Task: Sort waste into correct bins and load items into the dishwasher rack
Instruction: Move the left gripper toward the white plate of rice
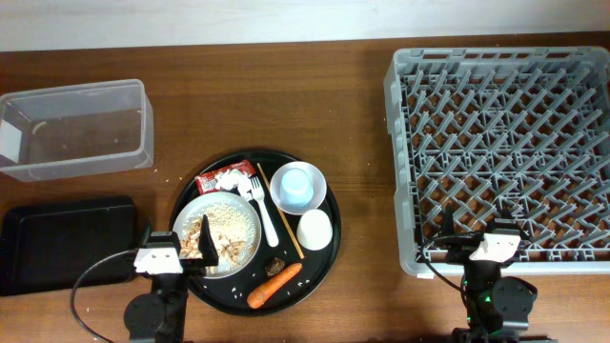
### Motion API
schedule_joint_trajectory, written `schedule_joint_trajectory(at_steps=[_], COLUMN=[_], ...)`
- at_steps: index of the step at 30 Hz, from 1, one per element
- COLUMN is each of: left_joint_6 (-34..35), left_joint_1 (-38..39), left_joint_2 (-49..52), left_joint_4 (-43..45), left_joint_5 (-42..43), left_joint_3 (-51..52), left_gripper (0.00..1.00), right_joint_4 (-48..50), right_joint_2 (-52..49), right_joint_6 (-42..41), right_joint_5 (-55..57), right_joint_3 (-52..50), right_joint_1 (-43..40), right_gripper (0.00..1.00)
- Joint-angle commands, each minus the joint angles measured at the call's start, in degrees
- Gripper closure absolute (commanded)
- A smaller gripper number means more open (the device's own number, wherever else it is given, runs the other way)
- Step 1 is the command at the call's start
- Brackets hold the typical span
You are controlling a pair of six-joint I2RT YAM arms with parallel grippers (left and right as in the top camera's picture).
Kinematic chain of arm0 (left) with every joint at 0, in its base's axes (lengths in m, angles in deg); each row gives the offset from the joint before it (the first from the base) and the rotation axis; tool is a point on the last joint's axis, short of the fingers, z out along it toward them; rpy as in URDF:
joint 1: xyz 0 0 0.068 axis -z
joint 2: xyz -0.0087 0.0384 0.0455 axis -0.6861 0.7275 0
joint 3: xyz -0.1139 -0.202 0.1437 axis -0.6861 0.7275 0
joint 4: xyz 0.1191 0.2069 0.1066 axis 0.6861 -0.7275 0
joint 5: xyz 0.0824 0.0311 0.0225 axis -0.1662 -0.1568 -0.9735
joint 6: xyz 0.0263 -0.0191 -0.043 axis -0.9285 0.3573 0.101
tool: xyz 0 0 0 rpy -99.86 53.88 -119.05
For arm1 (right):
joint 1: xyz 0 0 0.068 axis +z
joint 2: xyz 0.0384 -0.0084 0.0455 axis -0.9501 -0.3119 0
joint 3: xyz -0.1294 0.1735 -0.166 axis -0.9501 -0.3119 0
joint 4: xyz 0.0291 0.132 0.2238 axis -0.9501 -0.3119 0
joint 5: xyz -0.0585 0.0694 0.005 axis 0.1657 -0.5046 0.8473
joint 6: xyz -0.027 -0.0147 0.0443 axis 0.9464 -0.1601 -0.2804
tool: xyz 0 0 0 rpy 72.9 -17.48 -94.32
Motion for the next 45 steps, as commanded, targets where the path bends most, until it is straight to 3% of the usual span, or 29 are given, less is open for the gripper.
schedule_joint_trajectory(at_steps=[1, 36, 37, 39, 42, 45], left_joint_6=[-0.9, -0.9, -0.6, 10.8, 19.3, 21.9], left_joint_1=[0.3, 0.3, 0.3, 0.3, 0.3, 0.3], left_joint_2=[-0.2, -0.2, -0.2, -0.2, -0.2, -0.2], left_joint_4=[-0.1, -0.1, 0.0, 1.6, 1.6, 3.7], left_joint_5=[-0.4, -0.4, 0.8, 21.3, 44.9, 46.2], left_joint_3=[0.4, 0.4, 0.4, 0.3, 0.3, 0.3], left_gripper=[0.01, 0.01, 0.01, 0.01, 0.01, 0.01], right_joint_4=[-0.4, -0.4, -0.4, -0.4, -0.4, -0.4], right_joint_2=[0.4, 0.4, 0.4, 0.4, 0.4, 0.4], right_joint_6=[0.0, 0.0, 0.0, 0.0, 0.0, 0.0], right_joint_5=[-0.5, -0.5, -0.5, -0.5, -0.5, -0.5], right_joint_3=[-0.3, -0.3, -0.3, -0.3, -0.3, -0.3], right_joint_1=[-0.4, -0.4, -0.4, -0.4, -0.4, -0.4], right_gripper=[0.01, 0.01, 0.01, 0.01, 0.01, 0.01])
